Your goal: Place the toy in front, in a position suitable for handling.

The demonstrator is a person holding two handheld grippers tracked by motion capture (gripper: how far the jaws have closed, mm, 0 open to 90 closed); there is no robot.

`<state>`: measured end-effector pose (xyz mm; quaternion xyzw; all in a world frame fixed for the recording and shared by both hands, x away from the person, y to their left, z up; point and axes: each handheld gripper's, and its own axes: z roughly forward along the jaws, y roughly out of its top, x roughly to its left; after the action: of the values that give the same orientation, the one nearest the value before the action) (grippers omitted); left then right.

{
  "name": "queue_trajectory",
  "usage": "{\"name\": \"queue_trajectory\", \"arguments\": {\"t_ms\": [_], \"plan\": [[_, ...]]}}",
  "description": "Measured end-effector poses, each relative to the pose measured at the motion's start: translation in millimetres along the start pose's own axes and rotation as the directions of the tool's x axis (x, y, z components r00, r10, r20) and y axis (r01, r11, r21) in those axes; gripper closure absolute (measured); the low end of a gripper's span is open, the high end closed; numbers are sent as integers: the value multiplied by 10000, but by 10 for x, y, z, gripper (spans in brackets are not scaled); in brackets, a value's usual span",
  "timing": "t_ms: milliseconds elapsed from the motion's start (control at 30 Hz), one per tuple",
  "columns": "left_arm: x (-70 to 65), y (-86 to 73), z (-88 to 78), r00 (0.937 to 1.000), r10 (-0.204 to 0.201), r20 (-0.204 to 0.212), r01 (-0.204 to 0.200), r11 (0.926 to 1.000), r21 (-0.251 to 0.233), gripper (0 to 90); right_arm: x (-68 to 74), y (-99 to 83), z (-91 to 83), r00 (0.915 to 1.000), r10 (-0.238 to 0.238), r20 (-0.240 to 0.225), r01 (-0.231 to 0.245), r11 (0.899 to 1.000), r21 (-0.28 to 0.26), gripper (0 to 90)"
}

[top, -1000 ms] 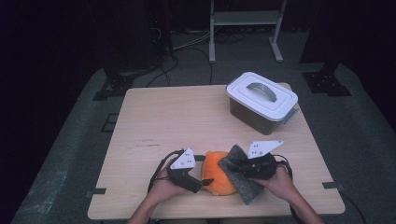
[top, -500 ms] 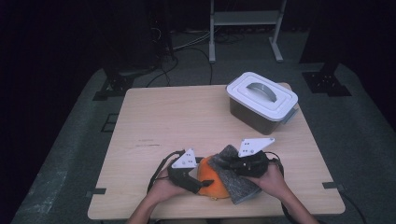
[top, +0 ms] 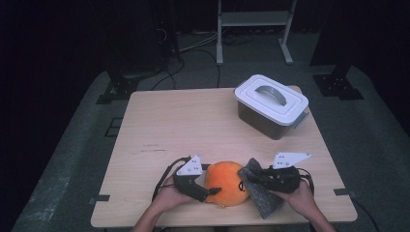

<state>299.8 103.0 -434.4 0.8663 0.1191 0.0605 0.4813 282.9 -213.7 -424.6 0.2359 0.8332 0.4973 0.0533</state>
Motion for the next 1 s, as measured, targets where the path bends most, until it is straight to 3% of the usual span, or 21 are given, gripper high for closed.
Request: {"name": "queue_trajectory", "arguments": {"t_ms": [167, 333, 433, 567, 633, 700, 767, 867, 933, 1000], "plan": [[55, -2, -20, 9978, -446, 498, 449, 9990, -50, 70, 141, -9, 99, 9978, -492, -437, 488, 9988, -92, 768], [100, 25, -14, 9884, -1086, 1066, 1111, 9936, -181, 21, 265, -7, 146, 9916, -1092, -688, 1088, 9940, -91, 770], [114, 33, 35, 9866, -1196, 1106, 1182, 9928, 199, 46, 301, 1, 160, 9891, -1283, -727, 1283, 9917, -49, 771], [118, 88, 12, 9940, -857, 682, 839, 9960, 296, 343, 232, 60, 130, 9927, -997, -685, 998, 9950, -15, 772], [150, 100, 8, 9942, -957, 490, 954, 9954, 83, 403, 172, 129, 95, 9945, -807, -672, 793, 9966, -231, 774], [161, 121, 14, 9960, -888, 115, 890, 9959, -173, 427, 119, 215, 93, 9958, -805, -431, 792, 9964, -311, 776], [166, 163, 0, 9969, -537, -572, 518, 9980, -351, 435, 59, 310, 130, 9964, -800, -262, 790, 9962, -354, 777], [203, 182, -39, 9898, -205, -1407, 88, 9965, -828, 438, -22, 461, 188, 9966, -826, -25, 823, 9954, -490, 777], [225, 141, -36, 9903, -205, -1374, 77, 9956, -933, 430, -73, 544, 213, 9967, -808, 25, 808, 9945, -664, 776], [212, 81, -3, 9924, 31, -1226, -116, 9976, -684, 416, -107, 584, 239, 9968, -793, 5, 791, 9941, -738, 776]]}}
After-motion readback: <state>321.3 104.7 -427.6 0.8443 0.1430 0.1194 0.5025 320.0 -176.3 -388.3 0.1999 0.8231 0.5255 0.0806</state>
